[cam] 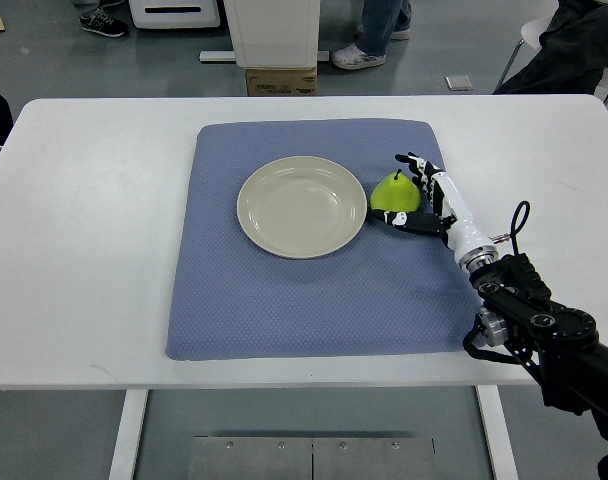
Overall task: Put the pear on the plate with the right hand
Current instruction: 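Lower the right hand around the green pear and close the fingers, then lift the pear with the right hand and carry it over the plate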
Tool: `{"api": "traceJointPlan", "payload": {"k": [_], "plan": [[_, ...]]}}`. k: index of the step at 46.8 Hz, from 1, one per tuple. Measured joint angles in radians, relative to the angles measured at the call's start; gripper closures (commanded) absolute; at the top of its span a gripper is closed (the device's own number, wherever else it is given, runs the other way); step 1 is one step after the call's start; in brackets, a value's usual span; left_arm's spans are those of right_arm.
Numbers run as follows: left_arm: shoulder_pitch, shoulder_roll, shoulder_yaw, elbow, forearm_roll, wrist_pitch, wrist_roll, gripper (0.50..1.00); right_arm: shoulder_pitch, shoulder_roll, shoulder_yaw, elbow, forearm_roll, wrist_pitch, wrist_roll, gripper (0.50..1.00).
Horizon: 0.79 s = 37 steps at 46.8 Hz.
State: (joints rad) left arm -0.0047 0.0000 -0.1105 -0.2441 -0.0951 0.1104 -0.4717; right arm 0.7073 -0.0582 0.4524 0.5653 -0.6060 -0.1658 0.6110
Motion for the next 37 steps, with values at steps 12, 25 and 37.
{"api": "traceJointPlan", "payload": {"k": [12, 25, 37], "plan": [[0.0, 0.0, 0.0, 0.0, 0.0, 0.0, 0.0, 0.5, -0.002, 0.0, -0.038, -0.015, 0.0, -0.008, 0.0, 0.573], [0.0, 0.0, 0.0, 0.0, 0.0, 0.0, 0.001, 0.5, 0.003, -0.004, -0.052, -0.012, 0.002, -0.007, 0.0, 1.0], [0.0, 0.0, 0.0, 0.0, 0.0, 0.0, 0.0, 0.5, 0.016, -0.003, -0.05, -0.007, 0.005, -0.007, 0.0, 1.0]]}}
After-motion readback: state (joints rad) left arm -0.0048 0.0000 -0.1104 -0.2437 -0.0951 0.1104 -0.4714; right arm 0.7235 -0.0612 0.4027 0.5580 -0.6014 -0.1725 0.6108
